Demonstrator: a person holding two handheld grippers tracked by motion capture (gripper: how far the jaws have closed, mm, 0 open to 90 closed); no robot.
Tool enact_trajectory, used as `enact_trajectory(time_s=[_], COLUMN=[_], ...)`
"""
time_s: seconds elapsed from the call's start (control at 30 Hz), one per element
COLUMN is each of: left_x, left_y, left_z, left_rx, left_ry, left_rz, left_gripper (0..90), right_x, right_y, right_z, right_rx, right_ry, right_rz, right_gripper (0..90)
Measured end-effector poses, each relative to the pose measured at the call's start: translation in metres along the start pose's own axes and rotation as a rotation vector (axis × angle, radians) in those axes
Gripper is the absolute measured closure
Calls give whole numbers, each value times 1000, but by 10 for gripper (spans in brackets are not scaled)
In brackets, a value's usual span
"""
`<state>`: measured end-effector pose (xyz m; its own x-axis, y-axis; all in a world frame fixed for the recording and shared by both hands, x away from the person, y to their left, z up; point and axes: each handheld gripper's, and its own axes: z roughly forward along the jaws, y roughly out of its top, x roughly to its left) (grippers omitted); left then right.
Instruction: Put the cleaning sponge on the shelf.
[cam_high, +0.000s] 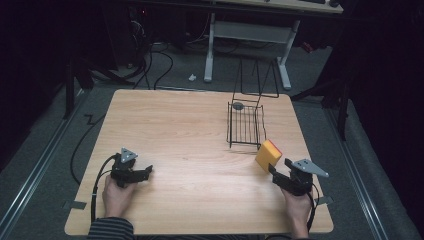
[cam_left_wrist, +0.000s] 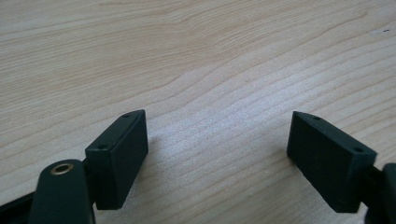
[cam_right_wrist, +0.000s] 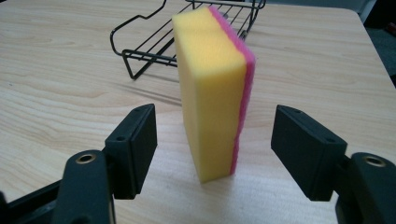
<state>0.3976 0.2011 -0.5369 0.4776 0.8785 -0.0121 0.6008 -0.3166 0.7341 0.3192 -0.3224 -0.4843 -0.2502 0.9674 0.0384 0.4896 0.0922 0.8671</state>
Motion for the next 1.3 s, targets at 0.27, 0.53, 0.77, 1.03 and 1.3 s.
enact_trajectory(time_s=[0.27, 0.53, 0.77, 1.03, 1.3], left_x=[0, 0, 0, 0, 0], left_y=[0, 0, 0, 0, 0], left_z=[0, 0, 0, 0, 0], left_rx=[0, 0, 0, 0, 0], left_ry=[-1, -2, -2, -2, -2], left_rz=[0, 0, 0, 0, 0], left_gripper=[210, 210, 210, 210, 210], right_x=[-3, -1, -1, -3, -5], right_y=[10, 19, 19, 15, 6], right_z=[9, 22, 38, 52, 58], right_rx=[-2, 8, 29, 59, 60], right_ry=[16, 21, 38, 45, 41], right_rz=[3, -21, -4, 1, 20], right_gripper=[312, 314, 314, 329, 387])
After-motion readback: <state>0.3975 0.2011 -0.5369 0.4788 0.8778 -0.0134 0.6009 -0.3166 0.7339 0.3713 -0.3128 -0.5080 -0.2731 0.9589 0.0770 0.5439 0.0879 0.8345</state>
